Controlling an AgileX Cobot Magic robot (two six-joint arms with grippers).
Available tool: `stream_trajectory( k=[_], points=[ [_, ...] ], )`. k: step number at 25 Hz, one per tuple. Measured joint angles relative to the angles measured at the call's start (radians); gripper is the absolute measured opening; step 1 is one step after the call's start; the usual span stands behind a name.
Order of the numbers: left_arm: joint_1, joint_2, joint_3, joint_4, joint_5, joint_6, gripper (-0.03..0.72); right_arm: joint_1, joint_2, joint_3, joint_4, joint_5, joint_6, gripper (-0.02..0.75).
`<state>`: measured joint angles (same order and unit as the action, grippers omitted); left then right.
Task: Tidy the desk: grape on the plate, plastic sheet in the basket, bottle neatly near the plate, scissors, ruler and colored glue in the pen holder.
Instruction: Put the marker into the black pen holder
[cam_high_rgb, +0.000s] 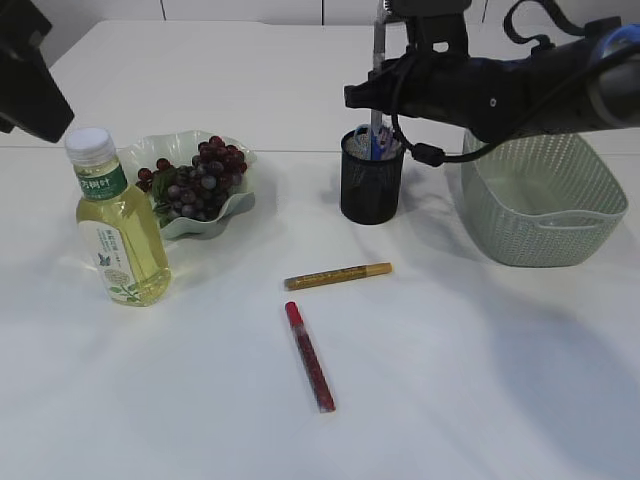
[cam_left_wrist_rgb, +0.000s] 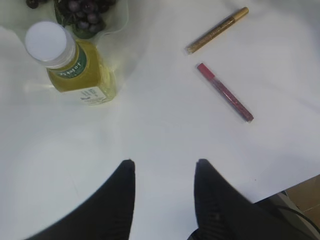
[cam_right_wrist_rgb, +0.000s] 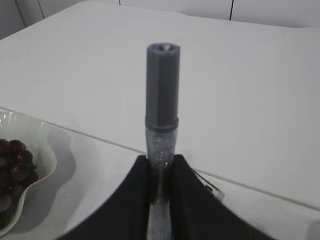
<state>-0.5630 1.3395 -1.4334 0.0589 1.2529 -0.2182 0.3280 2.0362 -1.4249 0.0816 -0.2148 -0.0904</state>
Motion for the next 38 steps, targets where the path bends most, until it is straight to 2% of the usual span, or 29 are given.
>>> stream_trajectory(
  k=[10, 12, 17, 21, 27, 33, 36, 38],
  points=[
    [0.000, 0.000, 0.000, 0.004, 0.000, 0.000, 0.278, 0.000, 0.009, 0.000, 0.000, 0.002, 0.000, 0.129],
    [0.000, 0.000, 0.000, 0.004, 0.000, 0.000, 0.277, 0.000, 0.009, -0.002, 0.000, 0.004, 0.000, 0.167],
    [0.000, 0.000, 0.000, 0.004, 0.000, 0.000, 0.270, 0.000, 0.009, -0.004, 0.000, 0.011, -0.002, 0.359],
    [0.000, 0.000, 0.000, 0.004, 0.000, 0.000, 0.269, 0.000, 0.009, -0.013, 0.000, 0.087, -0.002, 0.407],
    [0.000, 0.000, 0.000, 0.004, 0.000, 0.000, 0.260, 0.006, -0.059, -0.115, 0.033, 0.432, -0.002, 0.413],
    [0.000, 0.000, 0.000, 0.004, 0.000, 0.000, 0.258, 0.012, -0.110, -0.300, 0.230, 1.064, -0.002, 0.413],
    [0.000, 0.000, 0.000, 0.004, 0.000, 0.000, 0.258, 0.012, -0.112, -0.342, 0.316, 1.301, -0.002, 0.413],
    [0.000, 0.000, 0.000, 0.004, 0.000, 0.000, 0.258, 0.012, -0.112, -0.348, 0.347, 1.398, -0.002, 0.413]
  ],
)
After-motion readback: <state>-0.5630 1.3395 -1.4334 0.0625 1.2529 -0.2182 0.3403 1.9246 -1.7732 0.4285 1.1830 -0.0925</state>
